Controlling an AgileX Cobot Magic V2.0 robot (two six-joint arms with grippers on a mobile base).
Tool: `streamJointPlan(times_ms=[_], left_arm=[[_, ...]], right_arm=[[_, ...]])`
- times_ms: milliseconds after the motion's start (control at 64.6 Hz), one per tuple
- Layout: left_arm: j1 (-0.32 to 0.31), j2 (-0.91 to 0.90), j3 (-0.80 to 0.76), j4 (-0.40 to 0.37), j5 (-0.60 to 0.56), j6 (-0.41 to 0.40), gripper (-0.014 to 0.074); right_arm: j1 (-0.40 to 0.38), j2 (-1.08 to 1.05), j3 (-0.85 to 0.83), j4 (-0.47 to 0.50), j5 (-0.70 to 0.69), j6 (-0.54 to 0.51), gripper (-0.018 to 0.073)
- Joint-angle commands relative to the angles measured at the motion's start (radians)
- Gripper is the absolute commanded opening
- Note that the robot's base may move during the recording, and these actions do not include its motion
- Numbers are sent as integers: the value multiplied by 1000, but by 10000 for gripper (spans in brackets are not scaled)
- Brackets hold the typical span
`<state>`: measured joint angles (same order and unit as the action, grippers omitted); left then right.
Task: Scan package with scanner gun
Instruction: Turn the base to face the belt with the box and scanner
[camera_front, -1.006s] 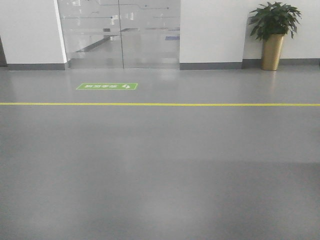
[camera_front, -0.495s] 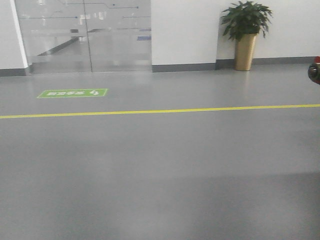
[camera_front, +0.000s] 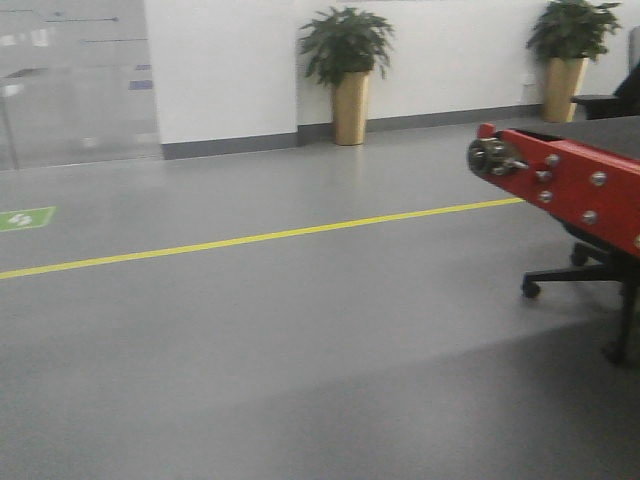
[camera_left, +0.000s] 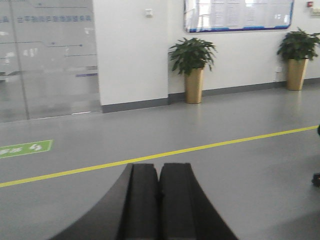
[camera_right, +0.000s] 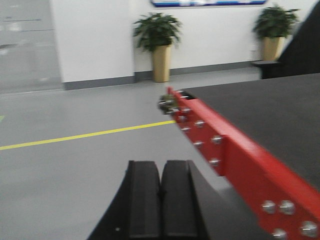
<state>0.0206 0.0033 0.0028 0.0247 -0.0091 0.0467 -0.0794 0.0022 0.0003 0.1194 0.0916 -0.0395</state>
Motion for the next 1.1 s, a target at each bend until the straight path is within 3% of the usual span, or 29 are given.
streamJointPlan(times_ms=[0, 1084], left_arm=[[-4, -3, -3, -3, -17, -7, -111], [-4, -3, -3, -3, -17, -7, -111]], right_arm=[[-6, -2, 0, -7, -19, -4, -162], [-6, -2, 0, -7, -19, -4, -162]])
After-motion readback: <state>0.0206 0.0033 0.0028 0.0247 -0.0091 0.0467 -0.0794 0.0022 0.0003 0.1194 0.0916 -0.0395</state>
